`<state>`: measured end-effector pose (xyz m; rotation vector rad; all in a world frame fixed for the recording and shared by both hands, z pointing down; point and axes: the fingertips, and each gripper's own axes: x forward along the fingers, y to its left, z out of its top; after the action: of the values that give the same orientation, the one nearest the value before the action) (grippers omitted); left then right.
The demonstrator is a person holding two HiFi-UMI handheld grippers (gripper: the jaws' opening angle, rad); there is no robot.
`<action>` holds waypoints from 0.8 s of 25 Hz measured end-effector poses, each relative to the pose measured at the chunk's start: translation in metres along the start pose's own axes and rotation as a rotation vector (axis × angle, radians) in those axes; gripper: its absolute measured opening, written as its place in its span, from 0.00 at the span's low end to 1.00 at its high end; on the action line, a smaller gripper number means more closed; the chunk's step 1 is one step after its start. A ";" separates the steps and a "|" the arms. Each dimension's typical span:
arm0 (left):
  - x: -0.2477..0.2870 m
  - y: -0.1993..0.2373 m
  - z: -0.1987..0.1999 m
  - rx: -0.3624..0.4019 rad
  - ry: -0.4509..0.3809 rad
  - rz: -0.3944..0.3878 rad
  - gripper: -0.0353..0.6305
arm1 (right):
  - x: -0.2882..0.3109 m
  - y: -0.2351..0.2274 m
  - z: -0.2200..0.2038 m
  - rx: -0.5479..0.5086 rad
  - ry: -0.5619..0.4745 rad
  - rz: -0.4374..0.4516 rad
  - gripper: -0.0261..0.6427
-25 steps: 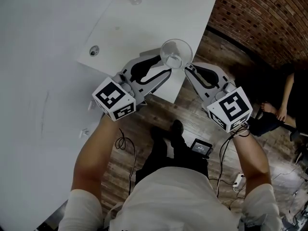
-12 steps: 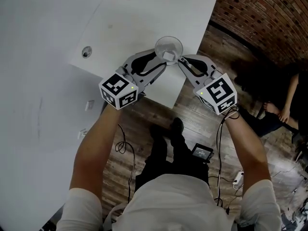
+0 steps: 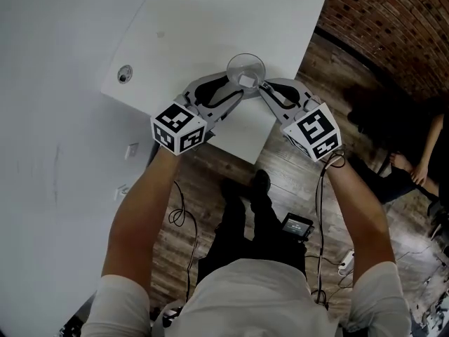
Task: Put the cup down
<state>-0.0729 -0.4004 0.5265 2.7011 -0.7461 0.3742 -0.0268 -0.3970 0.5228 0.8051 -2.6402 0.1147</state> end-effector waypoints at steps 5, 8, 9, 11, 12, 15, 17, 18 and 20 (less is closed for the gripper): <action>0.005 0.003 -0.008 0.004 0.024 0.003 0.32 | 0.004 -0.001 -0.009 0.002 0.010 0.002 0.10; 0.006 0.004 -0.014 0.007 0.037 0.006 0.32 | 0.007 -0.001 -0.016 -0.005 0.018 0.001 0.10; 0.007 0.004 -0.017 0.010 0.045 0.006 0.32 | 0.007 -0.001 -0.020 -0.007 0.023 0.000 0.10; 0.009 0.003 -0.022 0.018 0.060 0.004 0.32 | 0.006 0.001 -0.027 -0.010 0.029 -0.003 0.10; 0.009 0.002 -0.023 0.020 0.063 0.005 0.32 | 0.006 0.001 -0.030 -0.012 0.026 -0.006 0.10; 0.011 0.001 -0.023 0.021 0.060 0.007 0.32 | 0.006 0.001 -0.031 -0.004 0.001 -0.014 0.10; 0.011 0.002 -0.022 0.025 0.061 0.008 0.32 | 0.007 0.000 -0.029 -0.005 -0.012 -0.020 0.10; 0.011 0.003 -0.022 0.026 0.063 0.011 0.32 | 0.008 -0.001 -0.028 -0.006 -0.014 -0.021 0.10; 0.011 0.005 -0.021 0.025 0.063 0.017 0.32 | 0.010 -0.002 -0.027 -0.007 -0.013 -0.021 0.10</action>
<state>-0.0703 -0.4017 0.5503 2.6945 -0.7523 0.4731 -0.0242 -0.3985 0.5517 0.8342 -2.6420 0.0942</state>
